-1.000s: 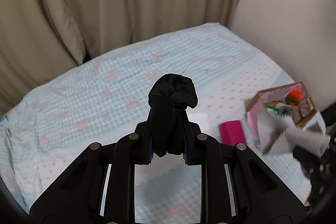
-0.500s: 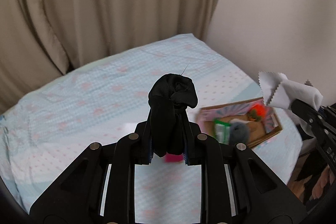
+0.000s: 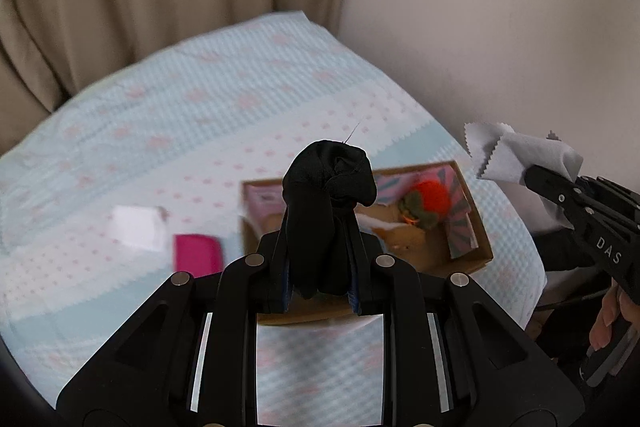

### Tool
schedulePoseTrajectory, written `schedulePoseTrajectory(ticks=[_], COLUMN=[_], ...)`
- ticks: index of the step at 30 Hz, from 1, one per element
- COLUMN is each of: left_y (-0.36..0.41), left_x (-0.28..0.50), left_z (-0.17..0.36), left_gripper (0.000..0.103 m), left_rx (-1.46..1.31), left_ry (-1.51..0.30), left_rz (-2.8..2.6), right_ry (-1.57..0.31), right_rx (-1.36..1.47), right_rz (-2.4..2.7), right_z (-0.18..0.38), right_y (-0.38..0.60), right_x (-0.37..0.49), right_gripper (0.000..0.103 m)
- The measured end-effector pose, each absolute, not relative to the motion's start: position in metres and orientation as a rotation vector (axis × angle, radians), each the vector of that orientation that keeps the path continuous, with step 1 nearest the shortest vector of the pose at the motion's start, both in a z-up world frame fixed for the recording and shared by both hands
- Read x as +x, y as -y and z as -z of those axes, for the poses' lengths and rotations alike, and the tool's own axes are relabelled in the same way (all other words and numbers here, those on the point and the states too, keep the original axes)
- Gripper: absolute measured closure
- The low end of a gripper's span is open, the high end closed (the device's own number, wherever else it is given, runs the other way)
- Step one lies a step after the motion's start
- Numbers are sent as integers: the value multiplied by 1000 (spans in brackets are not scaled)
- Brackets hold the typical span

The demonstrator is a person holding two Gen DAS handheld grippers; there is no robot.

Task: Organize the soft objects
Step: 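Lift the scrunchie and grey cloth and carry both over the cardboard box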

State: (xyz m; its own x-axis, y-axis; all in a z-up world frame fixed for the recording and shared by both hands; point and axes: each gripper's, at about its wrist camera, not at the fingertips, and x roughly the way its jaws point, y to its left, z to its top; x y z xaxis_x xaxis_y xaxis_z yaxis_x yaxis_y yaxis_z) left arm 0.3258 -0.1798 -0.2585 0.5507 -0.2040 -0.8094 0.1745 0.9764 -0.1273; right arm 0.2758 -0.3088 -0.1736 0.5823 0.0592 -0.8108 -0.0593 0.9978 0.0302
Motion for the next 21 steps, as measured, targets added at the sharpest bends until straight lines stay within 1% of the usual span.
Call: schedulePoseTrajectory(ticks=[6, 14, 17, 20, 21], left_y=[222, 256, 256, 255, 256], left_x=[357, 392, 396, 399, 400], left_z=[310, 374, 385, 384, 381], left_gripper=[85, 85, 85, 85, 80], left_rx=[-17, 51, 52, 67, 75], left_ry=[-1055, -1179, -1211, -1214, -1209], left_rz=[245, 246, 237, 236, 232], right_ry=[-1036, -1141, -1166, -1177, -1177], right_rx=[37, 74, 61, 42, 33], right_rz=[-79, -129, -150, -174, -180], right_z=[217, 282, 299, 306, 306], right_y=[342, 355, 353, 348, 346], right_x=[296, 310, 308, 305, 304], right_gripper=[91, 91, 91, 91, 91])
